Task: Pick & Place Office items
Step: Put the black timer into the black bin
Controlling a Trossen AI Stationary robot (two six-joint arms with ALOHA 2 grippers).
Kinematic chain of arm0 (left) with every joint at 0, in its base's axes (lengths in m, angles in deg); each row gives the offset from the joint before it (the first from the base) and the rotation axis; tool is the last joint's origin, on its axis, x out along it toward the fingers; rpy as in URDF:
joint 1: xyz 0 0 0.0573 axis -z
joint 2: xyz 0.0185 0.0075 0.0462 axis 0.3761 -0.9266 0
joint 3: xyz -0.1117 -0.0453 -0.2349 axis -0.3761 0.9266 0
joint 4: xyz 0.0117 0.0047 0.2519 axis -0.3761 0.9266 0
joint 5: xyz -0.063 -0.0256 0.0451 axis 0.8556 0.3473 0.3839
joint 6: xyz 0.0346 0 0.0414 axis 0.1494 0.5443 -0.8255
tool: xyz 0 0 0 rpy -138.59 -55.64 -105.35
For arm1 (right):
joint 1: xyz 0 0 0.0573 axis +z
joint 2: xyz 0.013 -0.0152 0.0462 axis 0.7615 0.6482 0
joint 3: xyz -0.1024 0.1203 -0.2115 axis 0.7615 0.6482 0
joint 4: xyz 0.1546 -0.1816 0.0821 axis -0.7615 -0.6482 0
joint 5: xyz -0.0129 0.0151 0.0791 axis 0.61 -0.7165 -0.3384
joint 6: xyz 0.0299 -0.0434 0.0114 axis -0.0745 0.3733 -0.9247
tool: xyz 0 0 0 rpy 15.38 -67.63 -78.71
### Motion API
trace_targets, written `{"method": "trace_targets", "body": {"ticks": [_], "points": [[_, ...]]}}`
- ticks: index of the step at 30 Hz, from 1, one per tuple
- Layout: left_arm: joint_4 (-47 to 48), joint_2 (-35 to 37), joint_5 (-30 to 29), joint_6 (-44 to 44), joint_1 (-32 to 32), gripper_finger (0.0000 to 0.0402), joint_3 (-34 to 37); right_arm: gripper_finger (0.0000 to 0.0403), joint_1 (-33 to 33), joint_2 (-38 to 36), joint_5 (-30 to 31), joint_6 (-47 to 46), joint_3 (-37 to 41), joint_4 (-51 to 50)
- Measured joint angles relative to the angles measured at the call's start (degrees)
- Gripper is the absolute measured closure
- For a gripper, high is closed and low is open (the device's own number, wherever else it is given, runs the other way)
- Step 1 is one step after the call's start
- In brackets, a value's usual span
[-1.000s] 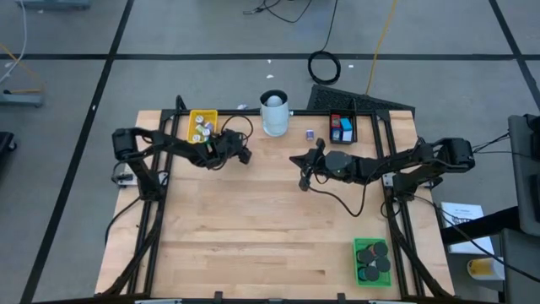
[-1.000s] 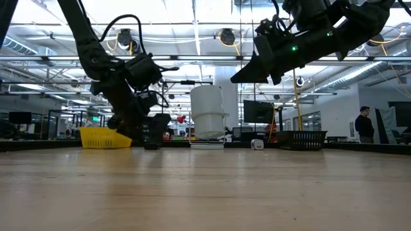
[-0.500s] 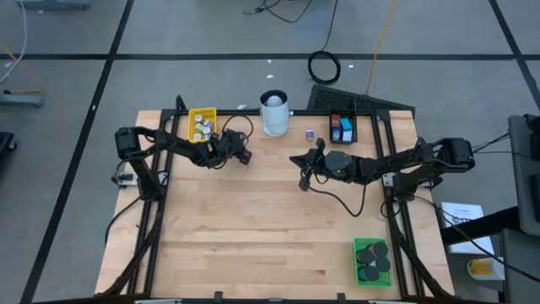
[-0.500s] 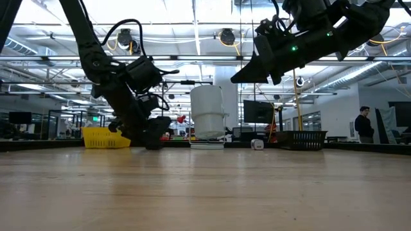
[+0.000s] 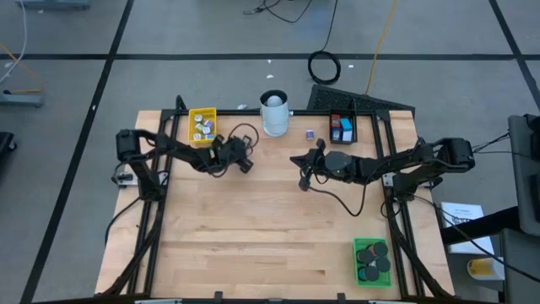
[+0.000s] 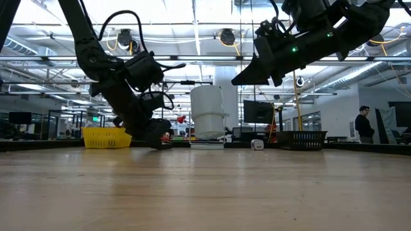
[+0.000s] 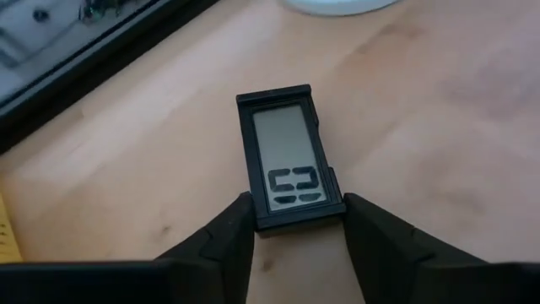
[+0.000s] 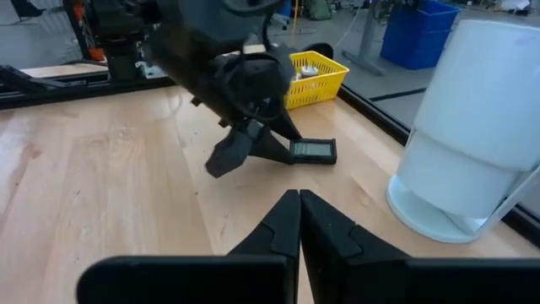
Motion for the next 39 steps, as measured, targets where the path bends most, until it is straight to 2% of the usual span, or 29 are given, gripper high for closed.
{"method": "trace_targets", "body": {"ticks": [6, 10, 14, 18, 22, 26, 30, 35, 39], "points": [[-4.18, 0.0, -2.25, -5.12, 5.99, 0.0244, 0.08, 0.0393, -0.11, 0.0, 0.02, -4.78, 0.0, -1.61], [-14.0, 0.0, -2.21, -10.35, 10.22, 0.0241, 2.17, 0.0376, -0.2, 1.08, -0.03, -8.21, -0.04, -2.0], [-25.29, 0.04, -0.99, -16.17, 13.54, 0.024, 5.41, 0.0344, -0.59, 3.0, -0.02, -10.11, -0.07, -0.31], [-32.22, 0.05, 0.54, -21.12, 15.59, 0.0244, 7.71, 0.0296, -2.43, 6.17, -1.97, -15.85, -0.04, 4.07], [-33.13, 0.08, 1.33, -25.4, 17.39, 0.0238, 7.85, 0.0237, -4.36, 10.57, -8.91, -20.74, -0.37, 11.38], [-33.8, 0.07, 1.33, -28.18, 19.18, 0.0235, 7.85, 0.0184, -6.06, 14.88, -9.35, -23.31, -3.06, 9.75], [-34.46, 0.07, 1.27, -29.76, 20.35, 0.0234, 7.83, 0.0148, -7.75, 19.38, -15.9, -26.05, -6.24, 10.43], [-34.49, 0.07, 0.84, -30.12, 20.68, 0.0233, 7.82, 0.0134, -8.22, 23.22, -22.05, -26.47, -10.37, 11.27], [-34.62, 0.07, 0.83, -30.2, 20.68, 0.0232, 7.82, 0.0151, -8.22, 24.87, -24.03, -26.27, -12.02, 9.87]]}}
